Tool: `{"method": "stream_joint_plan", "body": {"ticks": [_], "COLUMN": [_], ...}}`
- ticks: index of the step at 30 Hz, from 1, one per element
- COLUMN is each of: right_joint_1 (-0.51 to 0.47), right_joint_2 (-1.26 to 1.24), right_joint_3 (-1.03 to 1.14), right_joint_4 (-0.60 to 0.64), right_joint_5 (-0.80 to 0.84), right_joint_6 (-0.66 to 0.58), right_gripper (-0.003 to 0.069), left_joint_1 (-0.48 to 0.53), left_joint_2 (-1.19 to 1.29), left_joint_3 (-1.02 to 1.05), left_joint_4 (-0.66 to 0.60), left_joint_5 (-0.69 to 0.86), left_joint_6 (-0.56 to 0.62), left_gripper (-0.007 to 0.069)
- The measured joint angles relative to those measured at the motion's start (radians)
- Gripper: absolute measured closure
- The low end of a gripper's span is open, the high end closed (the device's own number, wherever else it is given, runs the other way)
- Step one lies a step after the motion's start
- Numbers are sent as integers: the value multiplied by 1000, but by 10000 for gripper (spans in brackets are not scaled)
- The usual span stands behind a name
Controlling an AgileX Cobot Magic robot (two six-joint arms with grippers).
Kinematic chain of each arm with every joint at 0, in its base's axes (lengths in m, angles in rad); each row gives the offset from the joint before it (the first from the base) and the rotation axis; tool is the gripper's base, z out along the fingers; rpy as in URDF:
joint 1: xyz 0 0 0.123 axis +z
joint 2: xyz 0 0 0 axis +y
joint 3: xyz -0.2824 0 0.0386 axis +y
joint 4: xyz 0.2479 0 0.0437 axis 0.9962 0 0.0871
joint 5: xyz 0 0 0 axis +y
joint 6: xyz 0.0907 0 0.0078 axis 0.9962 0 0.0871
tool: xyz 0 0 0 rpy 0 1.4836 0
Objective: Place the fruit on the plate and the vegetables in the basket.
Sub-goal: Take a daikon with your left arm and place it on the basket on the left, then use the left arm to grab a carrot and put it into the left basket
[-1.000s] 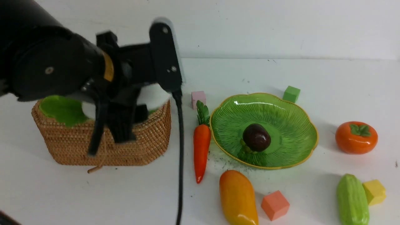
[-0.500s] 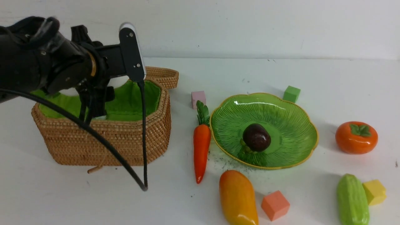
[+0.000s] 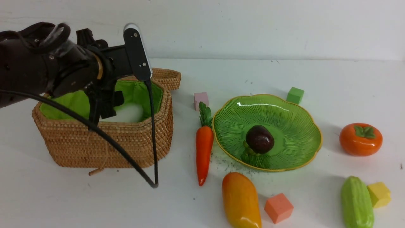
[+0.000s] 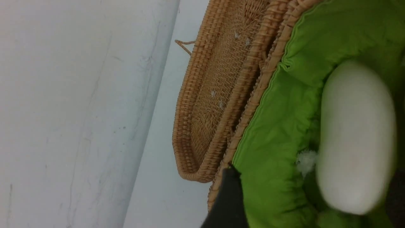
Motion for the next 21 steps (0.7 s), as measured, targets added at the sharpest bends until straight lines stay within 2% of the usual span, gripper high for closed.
{"method": "stream_joint_plan", "body": {"ticks": [6,8,10,13,16,17,21], "right_joint_1": [0,0,0,0,0,0,0], "right_joint_2": [0,0,0,0,0,0,0], "right_joint_3": [0,0,0,0,0,0,0], "right_joint_4": [0,0,0,0,0,0,-27], "right_joint_5": [3,15,32,67,119,141,229], "right_joint_6": [0,0,0,0,10,23,82], "right_gripper": [533,532,531,531,529,529,528], "left_joint_1": [-9,-36,-82,-179,-282,-315,-388], "left_joint_2": [-65,-111,-151,-199,-203,-192,-122], "left_joint_3": [0,0,0,0,0,0,-9], "left_joint_4": [-65,-153,-261,-462,-619,-651,-697], "left_joint_5": [59,103,142,235,336,360,369], "left_joint_6": [-96,-188,-296,-470,-567,-588,-637], "left_gripper": [88,157,246,446,618,638,625]}}
